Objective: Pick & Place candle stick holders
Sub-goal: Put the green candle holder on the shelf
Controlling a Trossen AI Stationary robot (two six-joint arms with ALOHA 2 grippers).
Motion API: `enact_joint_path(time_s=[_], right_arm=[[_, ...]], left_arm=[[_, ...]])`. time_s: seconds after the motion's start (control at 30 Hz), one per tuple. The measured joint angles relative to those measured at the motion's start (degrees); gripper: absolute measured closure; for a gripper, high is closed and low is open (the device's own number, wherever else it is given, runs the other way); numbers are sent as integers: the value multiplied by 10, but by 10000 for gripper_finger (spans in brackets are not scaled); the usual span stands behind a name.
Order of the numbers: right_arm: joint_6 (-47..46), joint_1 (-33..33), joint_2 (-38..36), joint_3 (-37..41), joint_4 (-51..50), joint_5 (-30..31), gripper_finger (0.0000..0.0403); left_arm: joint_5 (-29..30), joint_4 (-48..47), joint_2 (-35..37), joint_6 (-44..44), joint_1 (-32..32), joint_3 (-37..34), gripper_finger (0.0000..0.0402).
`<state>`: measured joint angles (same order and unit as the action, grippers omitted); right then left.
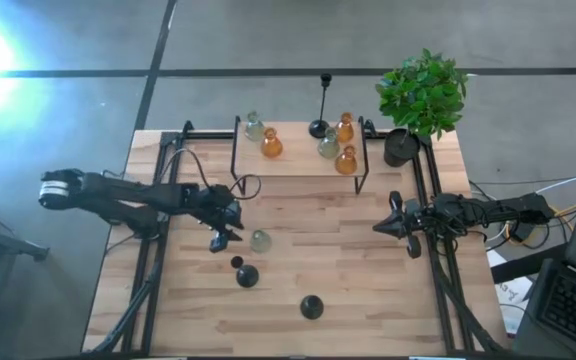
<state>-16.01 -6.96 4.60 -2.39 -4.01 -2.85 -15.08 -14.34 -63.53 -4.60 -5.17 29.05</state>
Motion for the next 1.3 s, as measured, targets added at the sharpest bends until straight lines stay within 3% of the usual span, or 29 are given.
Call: enact_joint_path(time_s=[0.3,0.57,1.13,1.3], right_arm=[[1,0,0,0,0,0,394],[1,0,0,0,0,0,394],[1,0,0,0,0,0,394],[1,0,0,0,0,0,394]], left_arm=[[-8,137,-47,33,0,-27,209],[-52,165,-73,55,0,-26,209],[-71,313,-165,64,1,-26,209],[-110,354,-184,59,3,-26,209]])
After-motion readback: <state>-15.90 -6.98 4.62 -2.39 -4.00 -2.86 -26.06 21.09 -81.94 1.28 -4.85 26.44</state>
